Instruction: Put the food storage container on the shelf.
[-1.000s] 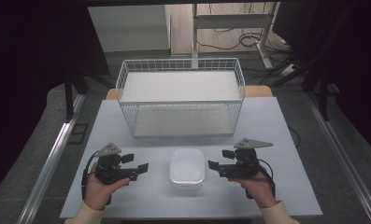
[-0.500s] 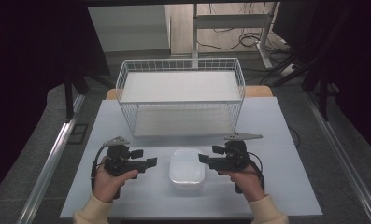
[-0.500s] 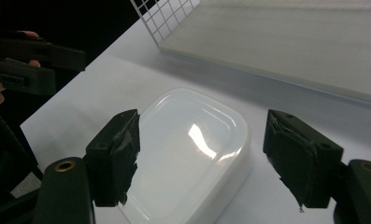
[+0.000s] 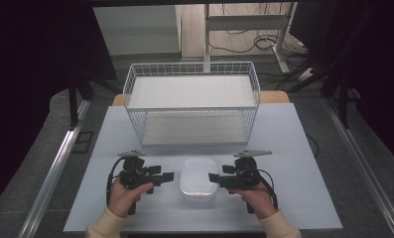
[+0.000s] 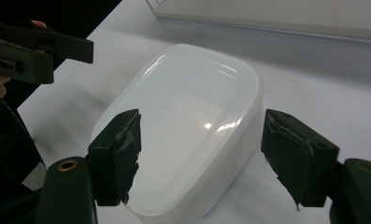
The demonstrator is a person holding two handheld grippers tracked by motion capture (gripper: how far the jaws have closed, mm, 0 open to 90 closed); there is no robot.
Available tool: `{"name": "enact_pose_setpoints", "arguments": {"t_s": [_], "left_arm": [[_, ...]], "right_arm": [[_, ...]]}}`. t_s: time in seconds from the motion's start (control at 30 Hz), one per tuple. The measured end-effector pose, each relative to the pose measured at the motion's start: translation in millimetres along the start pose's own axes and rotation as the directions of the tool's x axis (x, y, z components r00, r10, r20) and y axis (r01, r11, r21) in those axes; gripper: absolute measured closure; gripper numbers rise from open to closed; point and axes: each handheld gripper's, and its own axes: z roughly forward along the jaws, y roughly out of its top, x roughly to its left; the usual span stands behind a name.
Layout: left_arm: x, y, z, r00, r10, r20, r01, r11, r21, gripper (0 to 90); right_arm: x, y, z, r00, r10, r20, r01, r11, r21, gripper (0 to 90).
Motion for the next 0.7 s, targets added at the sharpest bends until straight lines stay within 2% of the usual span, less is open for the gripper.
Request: {"name": "enact_pose_setpoints", "arguments": {"t_s": [0.13,0.33,0.7], "left_arm": [[-0.1,1.7,10.2,0.9997,-0.014,0.018,0.014,0.9997,0.018,26.5],[2.8,4.2,25.3,0.9979,-0.043,0.047,0.041,0.9981,0.046,27.7],[8.3,3.6,38.6,0.9945,-0.074,0.074,0.068,0.9936,0.09,30.4]], "right_arm": [[-2.5,-1.7,3.4,0.9994,0.032,-0.012,-0.032,0.999,0.004,30.8],[-4.5,-5.2,11.0,0.9985,0.053,-0.016,-0.052,0.998,0.03,31.6],[-7.4,-7.5,17.6,0.9964,0.083,-0.02,-0.082,0.996,0.044,32.8]]}}
